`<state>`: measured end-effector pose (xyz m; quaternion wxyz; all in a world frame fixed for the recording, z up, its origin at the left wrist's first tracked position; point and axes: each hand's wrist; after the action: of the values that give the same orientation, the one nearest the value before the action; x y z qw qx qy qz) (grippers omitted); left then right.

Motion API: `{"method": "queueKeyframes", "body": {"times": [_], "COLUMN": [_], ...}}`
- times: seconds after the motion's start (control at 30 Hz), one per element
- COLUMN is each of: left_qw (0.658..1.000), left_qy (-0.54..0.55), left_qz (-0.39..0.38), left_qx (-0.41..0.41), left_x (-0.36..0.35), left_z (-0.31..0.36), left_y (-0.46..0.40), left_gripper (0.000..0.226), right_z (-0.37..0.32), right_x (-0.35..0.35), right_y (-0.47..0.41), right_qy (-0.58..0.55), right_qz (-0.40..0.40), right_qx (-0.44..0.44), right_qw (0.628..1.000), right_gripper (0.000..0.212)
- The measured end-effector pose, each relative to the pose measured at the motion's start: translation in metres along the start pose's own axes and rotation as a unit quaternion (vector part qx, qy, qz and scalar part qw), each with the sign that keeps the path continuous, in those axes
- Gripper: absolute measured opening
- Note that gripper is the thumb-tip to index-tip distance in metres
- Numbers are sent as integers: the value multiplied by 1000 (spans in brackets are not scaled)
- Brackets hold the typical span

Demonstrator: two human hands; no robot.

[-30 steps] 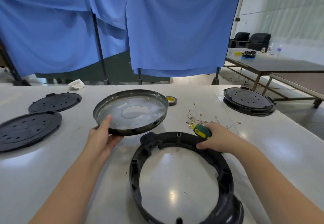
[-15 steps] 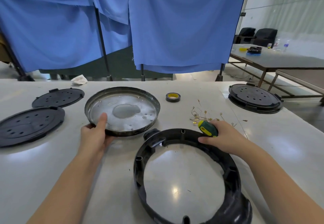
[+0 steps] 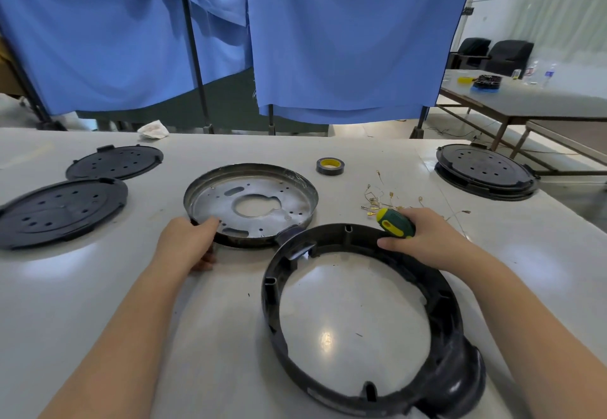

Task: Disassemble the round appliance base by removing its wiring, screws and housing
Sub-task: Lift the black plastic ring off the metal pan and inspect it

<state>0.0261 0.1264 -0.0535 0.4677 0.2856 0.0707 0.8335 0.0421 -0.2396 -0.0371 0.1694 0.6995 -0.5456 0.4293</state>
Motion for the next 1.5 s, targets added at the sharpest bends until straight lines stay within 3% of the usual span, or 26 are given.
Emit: {"method": "queueKeyframes", "body": {"times": [0.3,0.47,0.53,0.6,0.67,0.73,0.83,0.93,1.17,1.33,1.5], "left_qw": [996,941,951,969,950,929,924,925,932,933,944], "left_qy": [-80,-216,-196,-181,-234,-272,-246,-245,-240,-225,-199], "left_qz": [17,184,112,-45,-163,-223,-281,-284,-237,-257,-246], "left_qx": [-33,-185,-209,-163,-127,-118,-83,-67,-132,-111,-97], "left_x": [1,2,-4,-15,-22,-23,-20,-24,-25,-24,-18], "left_z": [-1,2,6,8,8,7,8,9,8,10,10], "left_y": [4,25,43,62,75,81,82,84,86,84,72], "left_gripper": [29,45,49,60,65,61,41,27,23,26,30], "right_z": [-1,-2,-4,-5,-6,-8,-11,-13,-11,-15,-14], "right_x": [-1,1,2,5,8,11,13,14,11,18,28], "right_y": [-1,0,1,2,2,2,2,0,-1,4,2], "right_qy": [27,23,24,23,14,2,-15,-18,-47,-92,-151], "right_qz": [-7,-19,-26,-23,-13,-2,20,21,36,58,90], "right_qx": [-13,-8,0,3,1,-3,-8,-13,-45,-71,-115], "right_qw": [1000,1000,999,999,1000,1000,1000,1000,997,992,978], "right_gripper": [40,37,34,34,38,42,43,41,42,62,28]}}
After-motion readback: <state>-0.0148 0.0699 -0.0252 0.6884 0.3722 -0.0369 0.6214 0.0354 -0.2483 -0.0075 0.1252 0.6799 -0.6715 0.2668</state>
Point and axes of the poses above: each hand's wrist, its own y-axis away from the middle knuckle, its own x-axis out of the back of the hand, z = x × y, and after that the axes turned 13 degrees about x, right-handed
